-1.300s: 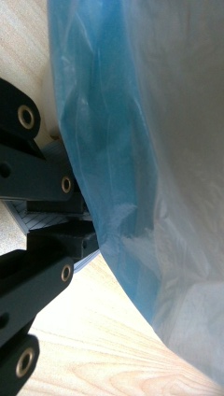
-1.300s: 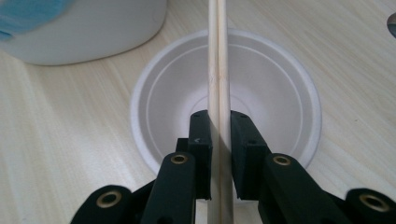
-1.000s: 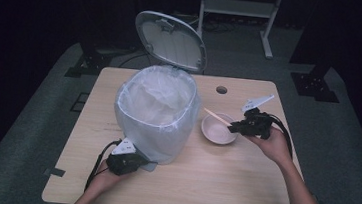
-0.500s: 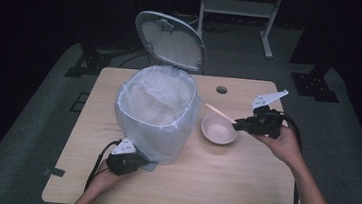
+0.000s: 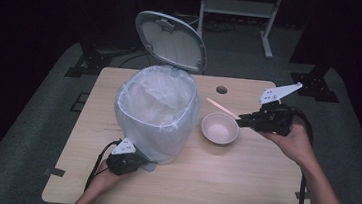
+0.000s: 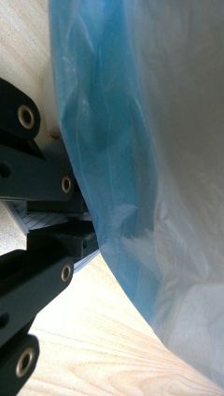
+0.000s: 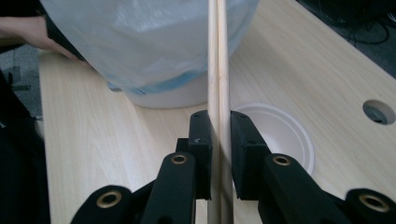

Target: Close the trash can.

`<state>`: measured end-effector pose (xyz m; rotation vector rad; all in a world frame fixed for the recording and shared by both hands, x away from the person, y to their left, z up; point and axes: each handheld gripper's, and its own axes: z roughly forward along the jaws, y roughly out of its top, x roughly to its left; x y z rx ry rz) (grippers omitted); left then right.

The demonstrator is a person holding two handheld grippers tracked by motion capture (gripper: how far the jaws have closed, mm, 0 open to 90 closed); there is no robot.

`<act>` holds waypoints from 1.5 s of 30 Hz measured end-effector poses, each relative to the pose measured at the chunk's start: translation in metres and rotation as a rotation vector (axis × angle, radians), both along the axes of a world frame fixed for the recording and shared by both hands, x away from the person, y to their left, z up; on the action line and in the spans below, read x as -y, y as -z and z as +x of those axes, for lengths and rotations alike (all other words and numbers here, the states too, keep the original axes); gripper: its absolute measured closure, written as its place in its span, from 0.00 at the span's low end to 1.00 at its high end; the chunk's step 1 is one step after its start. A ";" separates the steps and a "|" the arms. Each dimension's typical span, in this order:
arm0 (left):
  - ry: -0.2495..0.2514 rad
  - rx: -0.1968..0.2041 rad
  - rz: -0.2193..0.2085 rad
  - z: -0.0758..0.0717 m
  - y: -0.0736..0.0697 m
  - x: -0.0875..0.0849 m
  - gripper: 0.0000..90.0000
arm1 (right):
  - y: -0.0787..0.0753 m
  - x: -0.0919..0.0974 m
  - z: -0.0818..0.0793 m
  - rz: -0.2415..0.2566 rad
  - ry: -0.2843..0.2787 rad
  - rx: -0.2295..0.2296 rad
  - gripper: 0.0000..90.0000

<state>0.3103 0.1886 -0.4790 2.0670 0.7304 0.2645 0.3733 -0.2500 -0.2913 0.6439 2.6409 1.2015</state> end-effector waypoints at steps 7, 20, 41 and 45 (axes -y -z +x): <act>0.001 0.000 0.003 0.000 0.000 0.000 0.94 | -0.027 -0.008 -0.007 -0.004 -0.032 0.015 0.88; 0.002 -0.001 0.006 0.000 0.000 0.000 0.94 | -0.071 -0.030 -0.014 -0.007 -0.086 0.043 0.88; 0.000 -0.001 0.002 0.000 0.000 0.000 0.94 | -0.114 -0.086 -0.008 -0.020 -0.178 0.037 0.88; 0.002 -0.002 0.003 0.000 0.000 -0.001 0.94 | -0.118 -0.097 -0.006 -0.032 -0.177 0.045 0.88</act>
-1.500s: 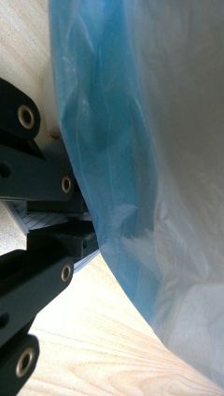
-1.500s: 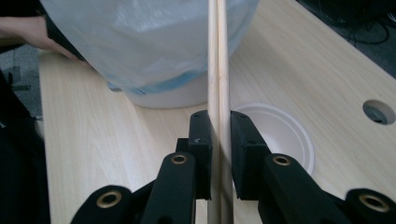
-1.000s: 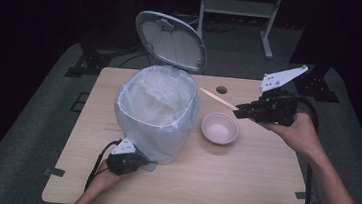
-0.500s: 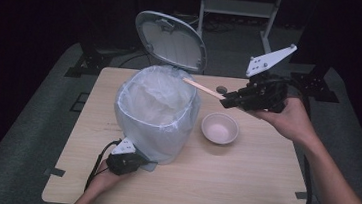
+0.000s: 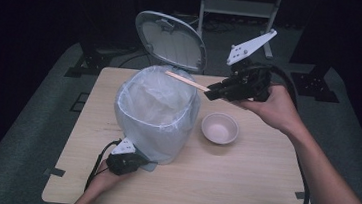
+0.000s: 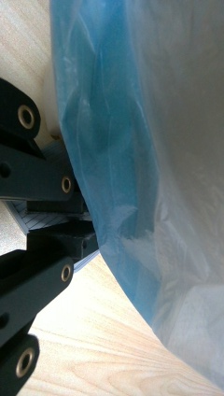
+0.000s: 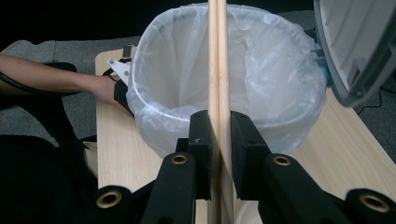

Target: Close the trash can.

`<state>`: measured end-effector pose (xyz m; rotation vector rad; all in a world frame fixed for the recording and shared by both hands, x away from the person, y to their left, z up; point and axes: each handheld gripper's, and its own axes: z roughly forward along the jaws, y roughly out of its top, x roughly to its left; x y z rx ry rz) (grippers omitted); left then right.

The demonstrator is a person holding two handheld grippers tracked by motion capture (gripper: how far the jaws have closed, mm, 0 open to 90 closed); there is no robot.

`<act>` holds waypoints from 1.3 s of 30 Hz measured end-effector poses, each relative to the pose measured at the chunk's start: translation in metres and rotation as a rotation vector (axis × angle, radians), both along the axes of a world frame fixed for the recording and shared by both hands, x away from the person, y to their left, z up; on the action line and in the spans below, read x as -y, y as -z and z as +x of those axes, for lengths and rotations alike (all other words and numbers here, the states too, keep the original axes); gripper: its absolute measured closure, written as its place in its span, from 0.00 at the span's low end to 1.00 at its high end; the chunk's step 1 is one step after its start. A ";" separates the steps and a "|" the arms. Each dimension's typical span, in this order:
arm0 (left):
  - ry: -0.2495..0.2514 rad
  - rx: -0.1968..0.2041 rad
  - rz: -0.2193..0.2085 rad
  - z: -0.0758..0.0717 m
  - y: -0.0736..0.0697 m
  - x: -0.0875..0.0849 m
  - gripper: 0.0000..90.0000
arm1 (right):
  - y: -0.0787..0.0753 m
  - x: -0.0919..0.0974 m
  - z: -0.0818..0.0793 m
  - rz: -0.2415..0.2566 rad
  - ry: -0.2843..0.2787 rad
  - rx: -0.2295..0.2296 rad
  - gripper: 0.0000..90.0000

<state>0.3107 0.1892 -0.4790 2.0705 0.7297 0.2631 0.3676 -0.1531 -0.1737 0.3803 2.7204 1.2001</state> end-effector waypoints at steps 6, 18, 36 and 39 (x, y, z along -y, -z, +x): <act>0.001 0.000 -0.001 0.000 0.000 0.000 0.94 | -0.004 -0.017 0.004 -0.021 -0.013 -0.004 0.88; 0.003 -0.001 -0.003 0.000 0.000 0.000 0.94 | -0.010 -0.049 0.015 -0.069 -0.023 -0.020 0.88; -0.001 -0.003 -0.004 0.000 0.000 0.000 0.94 | -0.004 -0.096 0.027 -0.151 -0.052 -0.018 0.88; -0.001 -0.002 -0.004 0.000 0.000 0.000 0.94 | -0.001 -0.101 0.029 -0.166 -0.057 -0.020 0.88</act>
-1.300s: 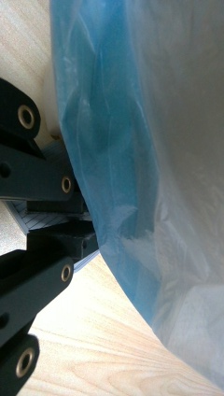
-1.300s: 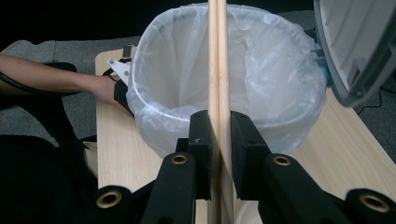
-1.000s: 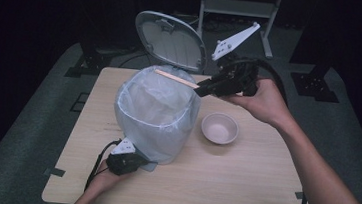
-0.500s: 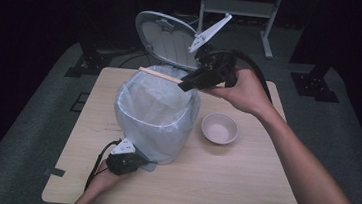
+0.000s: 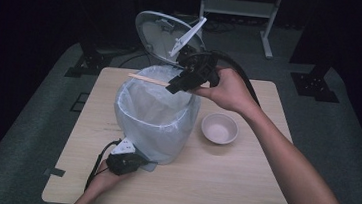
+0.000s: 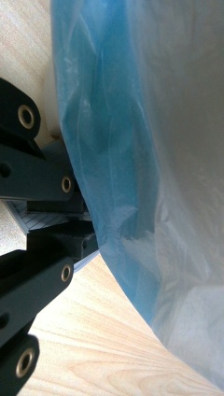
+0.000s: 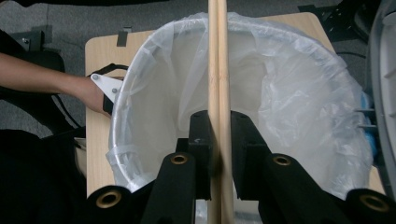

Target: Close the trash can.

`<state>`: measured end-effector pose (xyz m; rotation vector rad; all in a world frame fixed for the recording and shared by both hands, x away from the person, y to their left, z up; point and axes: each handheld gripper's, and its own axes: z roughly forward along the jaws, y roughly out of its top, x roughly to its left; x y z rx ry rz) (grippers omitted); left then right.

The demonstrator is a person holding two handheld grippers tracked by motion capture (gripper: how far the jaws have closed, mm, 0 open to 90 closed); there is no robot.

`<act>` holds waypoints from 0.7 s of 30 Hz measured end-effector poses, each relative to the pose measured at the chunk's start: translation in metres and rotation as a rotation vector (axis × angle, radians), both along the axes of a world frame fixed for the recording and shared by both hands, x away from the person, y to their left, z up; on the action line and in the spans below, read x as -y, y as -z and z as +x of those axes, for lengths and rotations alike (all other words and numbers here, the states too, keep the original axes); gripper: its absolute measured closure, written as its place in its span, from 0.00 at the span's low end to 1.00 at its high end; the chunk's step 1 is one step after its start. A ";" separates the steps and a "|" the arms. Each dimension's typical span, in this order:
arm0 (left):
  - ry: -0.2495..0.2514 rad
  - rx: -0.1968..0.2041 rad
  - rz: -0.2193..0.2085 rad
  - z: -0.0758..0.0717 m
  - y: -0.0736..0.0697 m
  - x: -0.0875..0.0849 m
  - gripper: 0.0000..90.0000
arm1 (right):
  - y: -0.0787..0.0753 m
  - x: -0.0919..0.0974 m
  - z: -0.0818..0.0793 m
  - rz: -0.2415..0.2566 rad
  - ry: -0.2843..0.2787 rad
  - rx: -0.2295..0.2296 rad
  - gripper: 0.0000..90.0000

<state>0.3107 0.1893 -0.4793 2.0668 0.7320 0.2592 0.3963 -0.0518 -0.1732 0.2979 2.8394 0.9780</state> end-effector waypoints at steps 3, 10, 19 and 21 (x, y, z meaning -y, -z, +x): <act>-0.001 0.000 -0.001 0.000 0.000 0.000 0.94 | 0.004 -0.005 0.001 -0.012 -0.006 -0.005 0.88; -0.001 0.000 0.000 0.000 0.000 0.000 0.94 | 0.011 -0.012 0.006 -0.036 -0.005 -0.019 0.88; -0.003 0.000 0.000 0.000 0.000 0.000 0.93 | 0.014 -0.015 0.010 -0.022 -0.001 -0.027 0.76; -0.004 0.000 0.000 0.000 0.000 0.000 0.94 | 0.012 -0.013 0.009 -0.004 -0.017 -0.031 0.75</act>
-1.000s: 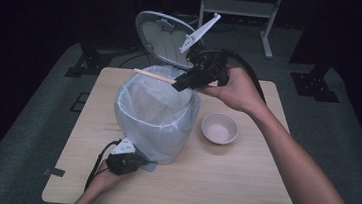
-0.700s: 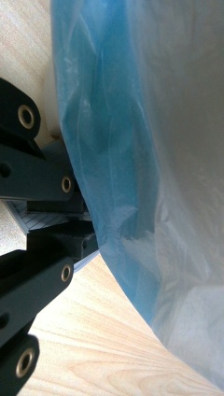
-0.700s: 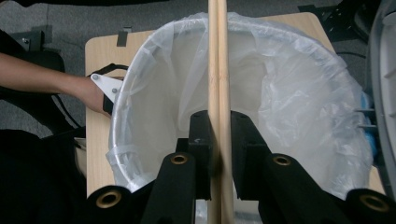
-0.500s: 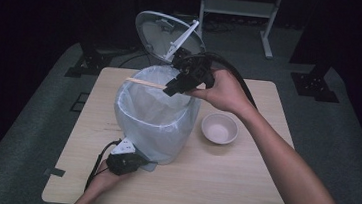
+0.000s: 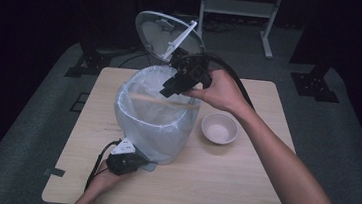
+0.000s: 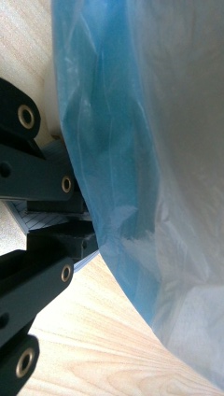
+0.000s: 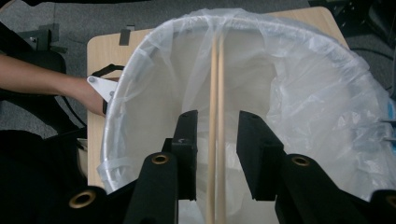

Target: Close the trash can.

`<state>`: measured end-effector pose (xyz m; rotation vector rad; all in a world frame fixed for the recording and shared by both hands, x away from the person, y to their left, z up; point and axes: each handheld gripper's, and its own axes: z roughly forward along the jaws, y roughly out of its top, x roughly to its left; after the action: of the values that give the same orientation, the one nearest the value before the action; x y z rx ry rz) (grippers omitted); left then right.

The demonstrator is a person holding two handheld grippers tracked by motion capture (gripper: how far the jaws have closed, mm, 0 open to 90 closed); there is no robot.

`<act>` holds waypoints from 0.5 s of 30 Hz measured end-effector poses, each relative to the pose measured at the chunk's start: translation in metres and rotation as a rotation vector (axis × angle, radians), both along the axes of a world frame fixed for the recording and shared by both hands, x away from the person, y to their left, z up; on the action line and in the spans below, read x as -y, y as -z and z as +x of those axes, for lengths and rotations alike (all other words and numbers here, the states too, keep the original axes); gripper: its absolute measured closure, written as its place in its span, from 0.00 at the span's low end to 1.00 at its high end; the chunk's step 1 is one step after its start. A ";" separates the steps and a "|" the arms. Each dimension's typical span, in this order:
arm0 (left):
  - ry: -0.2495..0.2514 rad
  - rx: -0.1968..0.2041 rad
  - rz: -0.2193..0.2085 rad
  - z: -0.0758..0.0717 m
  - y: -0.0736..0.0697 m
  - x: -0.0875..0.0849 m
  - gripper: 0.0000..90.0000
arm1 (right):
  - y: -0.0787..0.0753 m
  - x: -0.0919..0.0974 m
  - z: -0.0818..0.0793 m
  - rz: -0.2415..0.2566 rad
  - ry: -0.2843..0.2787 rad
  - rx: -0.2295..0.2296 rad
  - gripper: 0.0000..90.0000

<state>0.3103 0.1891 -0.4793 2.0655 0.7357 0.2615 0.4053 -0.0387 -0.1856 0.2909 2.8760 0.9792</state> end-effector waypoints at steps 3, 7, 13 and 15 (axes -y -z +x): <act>0.000 0.000 0.000 0.000 0.000 0.000 0.94 | -0.003 0.005 -0.002 0.014 -0.010 0.001 0.74; 0.000 0.000 0.000 0.000 0.000 0.000 0.93 | -0.003 0.014 -0.005 0.019 -0.004 -0.002 0.73; -0.001 0.000 0.000 0.000 0.000 0.000 0.94 | -0.003 0.032 -0.008 0.037 0.010 -0.003 0.72; 0.000 0.001 0.002 0.000 0.000 0.000 0.94 | -0.003 0.038 -0.009 0.049 0.017 -0.002 0.72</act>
<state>0.3103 0.1892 -0.4792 2.0671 0.7351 0.2630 0.3965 -0.0771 -0.1827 0.3196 2.8500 1.0475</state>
